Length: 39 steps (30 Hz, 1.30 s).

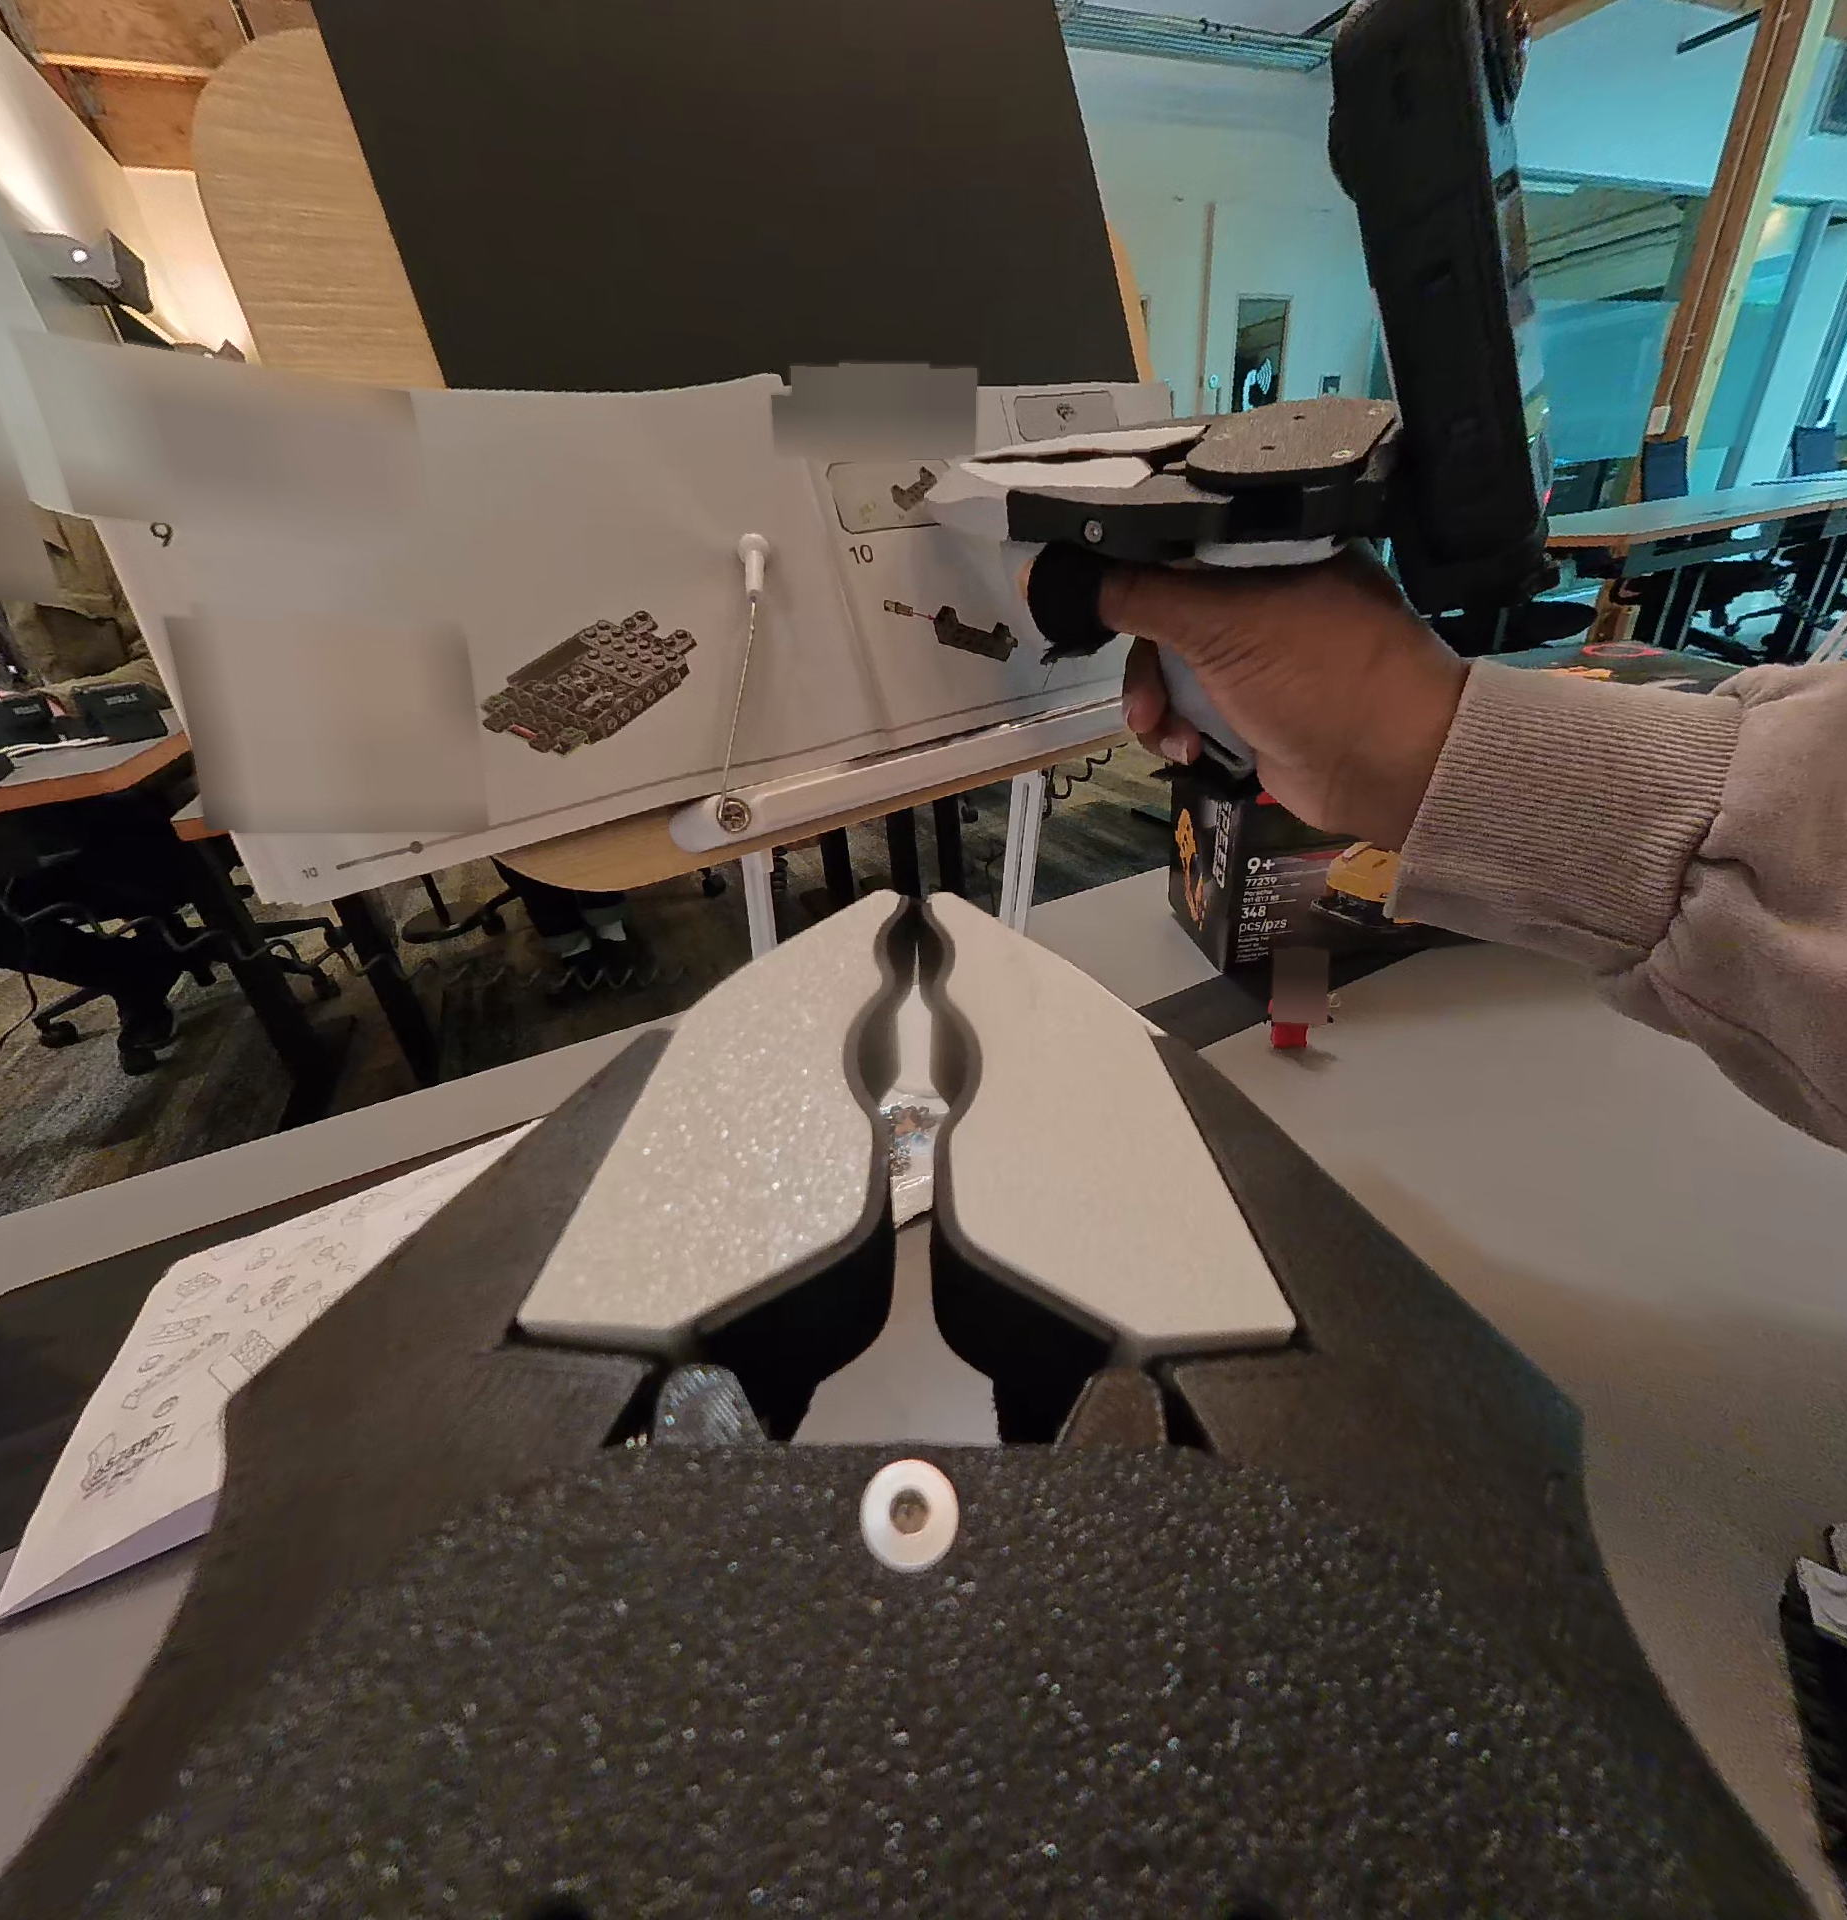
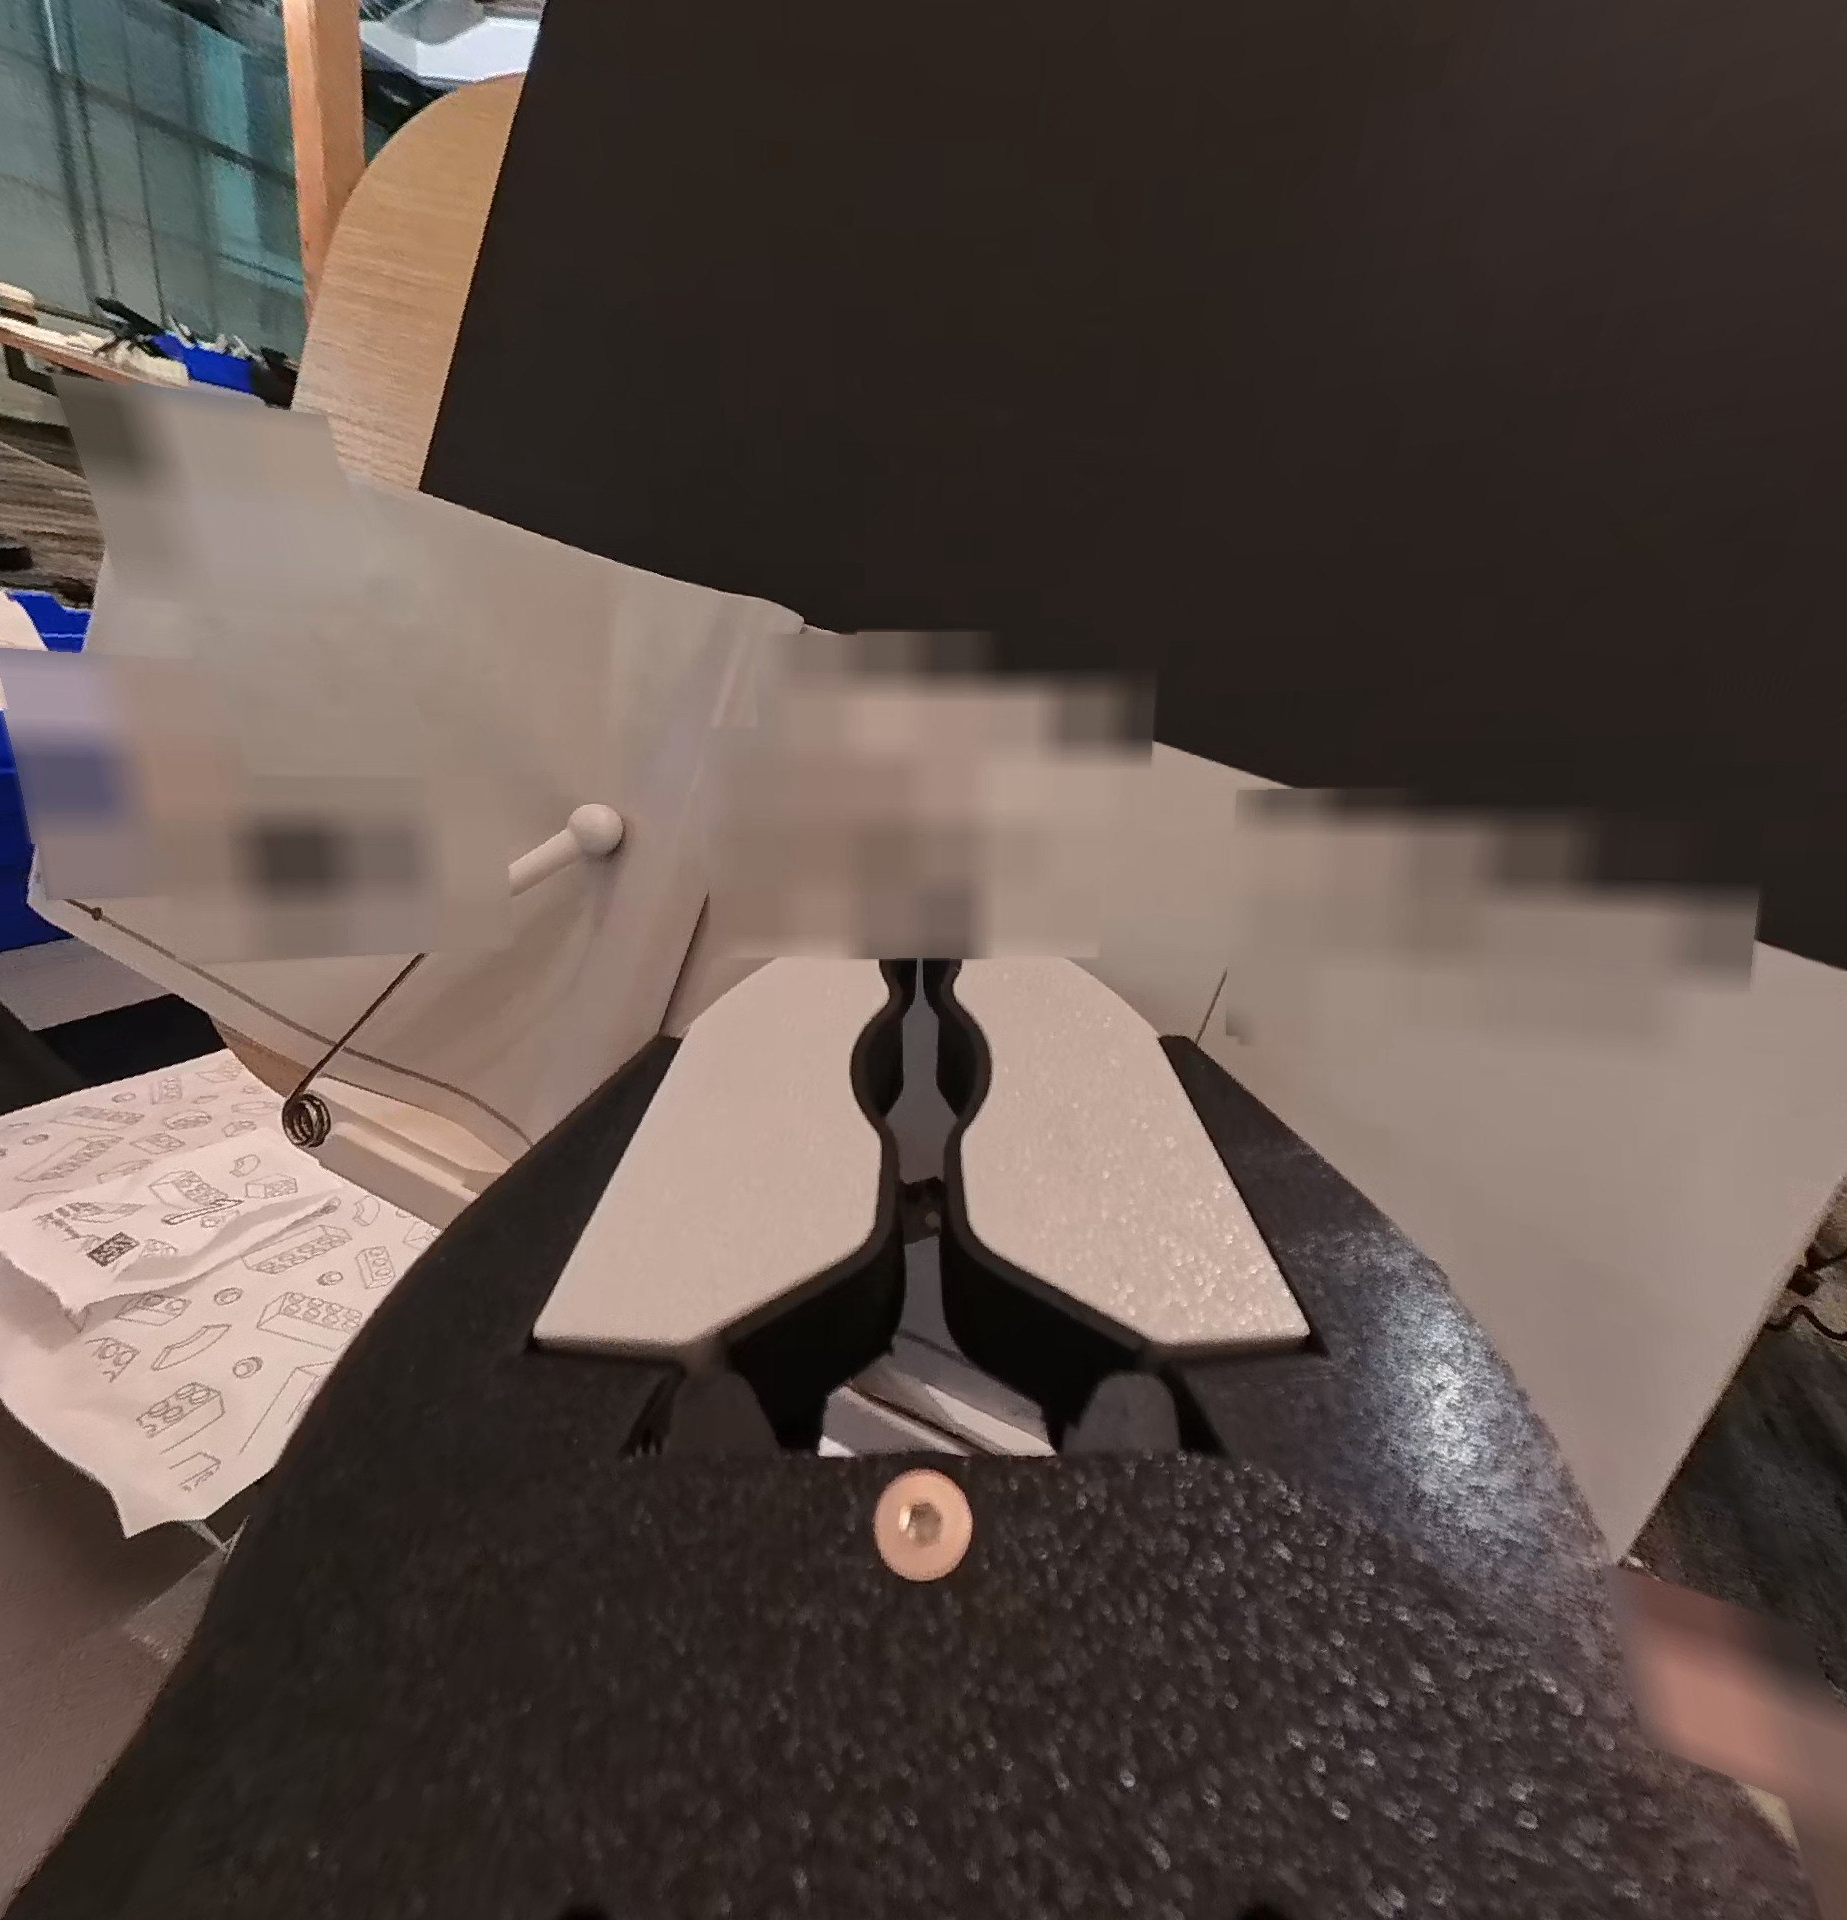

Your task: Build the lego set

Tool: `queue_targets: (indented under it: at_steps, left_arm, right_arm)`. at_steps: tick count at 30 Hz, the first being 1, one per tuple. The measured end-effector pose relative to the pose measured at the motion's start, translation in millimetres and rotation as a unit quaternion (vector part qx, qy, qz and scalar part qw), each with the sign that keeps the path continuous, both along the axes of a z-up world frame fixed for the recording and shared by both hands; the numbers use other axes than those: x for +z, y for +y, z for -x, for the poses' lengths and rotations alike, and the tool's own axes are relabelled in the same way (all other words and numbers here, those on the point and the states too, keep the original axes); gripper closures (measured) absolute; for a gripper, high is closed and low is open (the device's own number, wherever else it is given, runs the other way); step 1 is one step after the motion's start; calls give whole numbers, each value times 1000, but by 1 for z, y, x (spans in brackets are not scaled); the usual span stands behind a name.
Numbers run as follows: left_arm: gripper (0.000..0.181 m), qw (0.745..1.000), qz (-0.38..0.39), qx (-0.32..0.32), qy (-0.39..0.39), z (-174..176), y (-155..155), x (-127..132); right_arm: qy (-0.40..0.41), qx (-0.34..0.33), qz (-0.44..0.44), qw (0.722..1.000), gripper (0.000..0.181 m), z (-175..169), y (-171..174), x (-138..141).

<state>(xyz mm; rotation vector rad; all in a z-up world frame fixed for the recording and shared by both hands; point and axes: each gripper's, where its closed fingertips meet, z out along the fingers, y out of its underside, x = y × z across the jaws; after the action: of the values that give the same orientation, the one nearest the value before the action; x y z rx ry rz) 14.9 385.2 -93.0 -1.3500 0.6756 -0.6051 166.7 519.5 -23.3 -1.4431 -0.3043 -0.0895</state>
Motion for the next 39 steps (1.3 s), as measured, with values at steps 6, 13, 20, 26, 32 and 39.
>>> queue_targets:
  at_steps: [6, 13, 20, 26, 32, 39]
  left_arm:
    - [181, 1000, 14, -2, 6, -2, 1, -3]
    - [181, 1000, 0, -2, -3, -6, -9, 4]
    - [181, 999, -15, -27, -10, -15, -28, 17]
    - [181, 998, -18, -62, -10, -19, -44, 36]
    - [176, 979, 15, -87, 182, 48, -27, 57]
    - [160, 845, 197, -125, 480, 211, 3, -62]
  right_arm:
    - [-4, -1, 7, 1000, 180, -1, -3, -2]
    - [4, 39, -10, 999, 181, 5, -59, 0]
    - [19, 70, 48, 996, 178, -2, -173, -40]
    - [29, 58, 101, 993, 181, -9, -256, -89]
    - [6, 57, 103, 993, 181, -14, -295, -112]
    - [52, 82, 90, 991, 181, -27, -304, -103]
